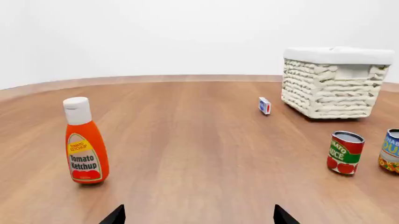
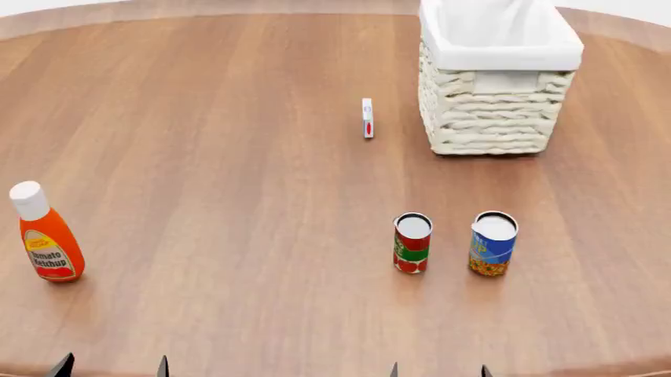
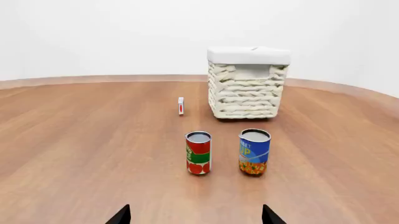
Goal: Pick up the tomato sauce, and put it in the basket.
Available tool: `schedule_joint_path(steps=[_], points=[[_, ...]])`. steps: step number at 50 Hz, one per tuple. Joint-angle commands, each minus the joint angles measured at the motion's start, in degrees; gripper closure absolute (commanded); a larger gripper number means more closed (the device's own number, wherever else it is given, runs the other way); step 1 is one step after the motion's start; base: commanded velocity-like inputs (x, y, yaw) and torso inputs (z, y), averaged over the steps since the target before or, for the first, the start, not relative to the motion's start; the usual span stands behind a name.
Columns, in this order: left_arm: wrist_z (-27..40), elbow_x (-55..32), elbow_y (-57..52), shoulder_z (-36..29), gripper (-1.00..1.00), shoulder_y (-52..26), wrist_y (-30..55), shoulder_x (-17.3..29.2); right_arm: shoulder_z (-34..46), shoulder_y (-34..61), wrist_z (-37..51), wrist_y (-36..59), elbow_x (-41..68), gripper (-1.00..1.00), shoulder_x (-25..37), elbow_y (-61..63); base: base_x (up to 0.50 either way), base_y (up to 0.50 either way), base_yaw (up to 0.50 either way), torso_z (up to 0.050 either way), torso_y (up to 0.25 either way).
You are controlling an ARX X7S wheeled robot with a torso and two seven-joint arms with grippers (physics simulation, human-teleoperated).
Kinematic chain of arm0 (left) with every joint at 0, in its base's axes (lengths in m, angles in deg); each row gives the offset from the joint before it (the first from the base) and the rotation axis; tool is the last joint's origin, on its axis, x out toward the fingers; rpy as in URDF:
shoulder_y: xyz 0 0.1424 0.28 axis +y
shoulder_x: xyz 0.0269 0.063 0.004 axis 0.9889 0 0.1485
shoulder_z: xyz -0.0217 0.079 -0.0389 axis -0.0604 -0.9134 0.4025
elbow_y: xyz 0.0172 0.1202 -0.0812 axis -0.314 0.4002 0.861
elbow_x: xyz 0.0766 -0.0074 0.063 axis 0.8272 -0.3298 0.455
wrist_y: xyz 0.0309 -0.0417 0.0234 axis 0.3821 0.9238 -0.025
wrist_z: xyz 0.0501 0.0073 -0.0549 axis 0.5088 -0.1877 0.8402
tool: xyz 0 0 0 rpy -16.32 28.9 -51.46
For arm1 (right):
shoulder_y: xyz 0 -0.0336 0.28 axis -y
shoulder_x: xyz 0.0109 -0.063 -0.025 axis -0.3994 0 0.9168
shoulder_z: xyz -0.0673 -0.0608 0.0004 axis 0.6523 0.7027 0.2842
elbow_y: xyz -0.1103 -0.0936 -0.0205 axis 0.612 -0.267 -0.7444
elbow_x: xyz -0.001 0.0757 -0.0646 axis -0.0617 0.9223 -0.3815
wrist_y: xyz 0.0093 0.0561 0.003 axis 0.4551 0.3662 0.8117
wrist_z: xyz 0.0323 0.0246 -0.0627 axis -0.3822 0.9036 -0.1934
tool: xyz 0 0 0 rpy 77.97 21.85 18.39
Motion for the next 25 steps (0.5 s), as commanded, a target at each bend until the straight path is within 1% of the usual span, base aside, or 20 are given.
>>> schedule_joint_path(steps=[1, 4, 12, 16, 21, 25], points=[[0.86, -0.75, 0.86, -0.87, -1.0, -0.28, -0.6, 0.75, 1.79, 0.25, 1.78, -0.29, 1.43, -1.0, 1.42, -0.49, 0.0, 0.0, 0.0, 0.0, 0.0], [1.83, -1.62, -0.56, -1.63, -1.0, 0.16, 0.36, 1.48, 2.32, -0.23, 2.29, -0.14, 2.08, -1.0, 2.01, 0.5, 0.0, 0.0, 0.0, 0.0, 0.0], [3.04, -3.01, -1.06, -2.81, -1.0, 0.38, -0.33, 2.65, 3.24, -0.58, 3.34, -0.3, 3.32, -1.0, 3.03, 1.51, 0.0, 0.0, 0.0, 0.0, 0.0], [3.99, -4.2, -3.45, -2.48, -1.0, 0.46, 0.81, 3.05, 3.73, -0.87, 4.08, 0.67, 3.19, -1.0, 3.64, 4.59, 0.0, 0.0, 0.0, 0.0, 0.0], [4.52, -5.11, -10.49, -2.68, -1.0, 1.67, 2.79, 4.06, 4.53, -1.94, 5.34, 3.78, 2.04, -1.0, 4.6, 13.11, 0.0, 0.0, 0.0, 0.0, 0.0], [4.67, -8.7, -17.68, -1.64, -1.0, 2.12, 6.52, 4.49, 4.96, -2.5, 5.89, 5.58, 1.58, -1.0, 5.28, 18.04, 0.0, 0.0, 0.0, 0.0, 0.0]])
